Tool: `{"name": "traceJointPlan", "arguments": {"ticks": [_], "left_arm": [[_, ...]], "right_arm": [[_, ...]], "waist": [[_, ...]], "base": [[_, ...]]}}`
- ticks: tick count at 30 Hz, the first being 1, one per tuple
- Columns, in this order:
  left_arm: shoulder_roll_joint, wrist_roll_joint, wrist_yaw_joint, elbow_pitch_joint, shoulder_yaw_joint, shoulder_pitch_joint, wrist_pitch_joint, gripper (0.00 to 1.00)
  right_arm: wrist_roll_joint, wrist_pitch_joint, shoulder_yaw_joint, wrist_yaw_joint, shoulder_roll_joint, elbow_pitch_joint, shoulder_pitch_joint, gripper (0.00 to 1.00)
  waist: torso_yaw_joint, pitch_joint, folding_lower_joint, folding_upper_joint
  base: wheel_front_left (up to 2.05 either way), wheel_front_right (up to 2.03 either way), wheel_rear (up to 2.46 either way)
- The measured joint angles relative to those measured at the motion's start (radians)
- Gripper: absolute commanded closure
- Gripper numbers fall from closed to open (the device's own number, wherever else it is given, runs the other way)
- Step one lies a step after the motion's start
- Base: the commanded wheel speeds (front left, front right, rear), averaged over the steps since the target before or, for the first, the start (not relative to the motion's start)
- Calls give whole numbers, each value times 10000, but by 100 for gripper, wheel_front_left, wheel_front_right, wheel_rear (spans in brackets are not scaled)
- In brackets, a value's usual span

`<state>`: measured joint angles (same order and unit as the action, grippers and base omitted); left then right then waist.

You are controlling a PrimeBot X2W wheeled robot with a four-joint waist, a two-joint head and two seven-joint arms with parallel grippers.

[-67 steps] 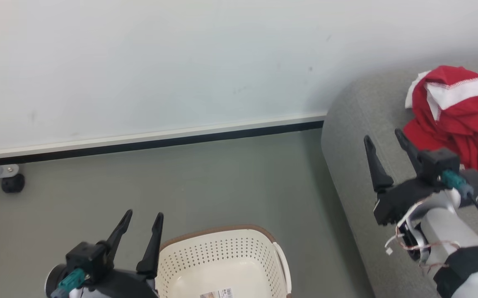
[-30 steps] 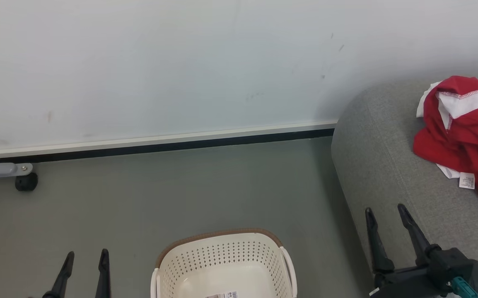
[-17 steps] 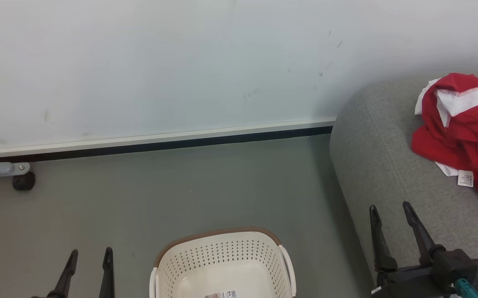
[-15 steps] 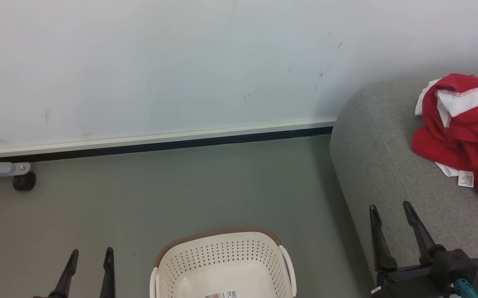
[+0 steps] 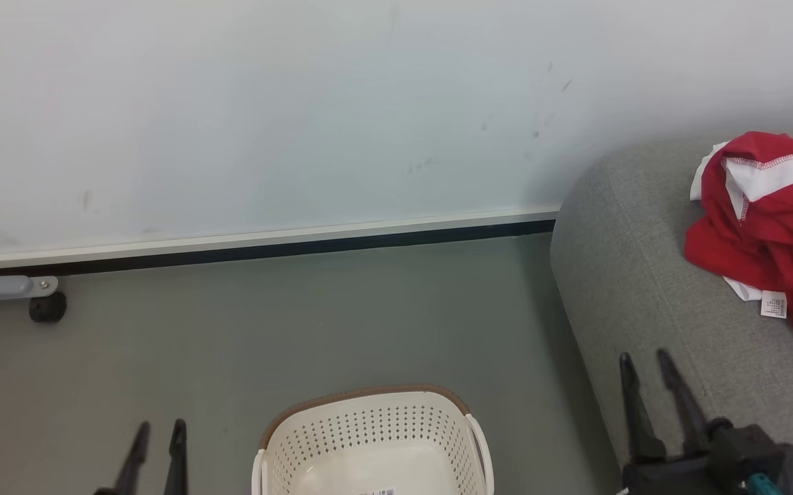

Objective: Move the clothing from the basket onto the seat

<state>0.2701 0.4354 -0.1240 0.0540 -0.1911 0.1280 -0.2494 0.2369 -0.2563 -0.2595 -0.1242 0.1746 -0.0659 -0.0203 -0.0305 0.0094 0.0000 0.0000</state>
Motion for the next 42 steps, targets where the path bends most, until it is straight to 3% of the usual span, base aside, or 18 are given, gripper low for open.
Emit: {"name": "traceJointPlan", "arguments": {"ticks": [12,42], "left_arm": [[-449,594,111,627,-10,80,259,100],[-1058,4366,905,1206,968,-467,1455,100]], "right_arm": [[539,186,142,136,-190,-692,360,100],[5122,1484,1450,905,-593,-1235,84,100]], "waist": [[21,-4,0,1],[117,-28,0,1]], "base": [[0,0,0],[0,0,0]]}}
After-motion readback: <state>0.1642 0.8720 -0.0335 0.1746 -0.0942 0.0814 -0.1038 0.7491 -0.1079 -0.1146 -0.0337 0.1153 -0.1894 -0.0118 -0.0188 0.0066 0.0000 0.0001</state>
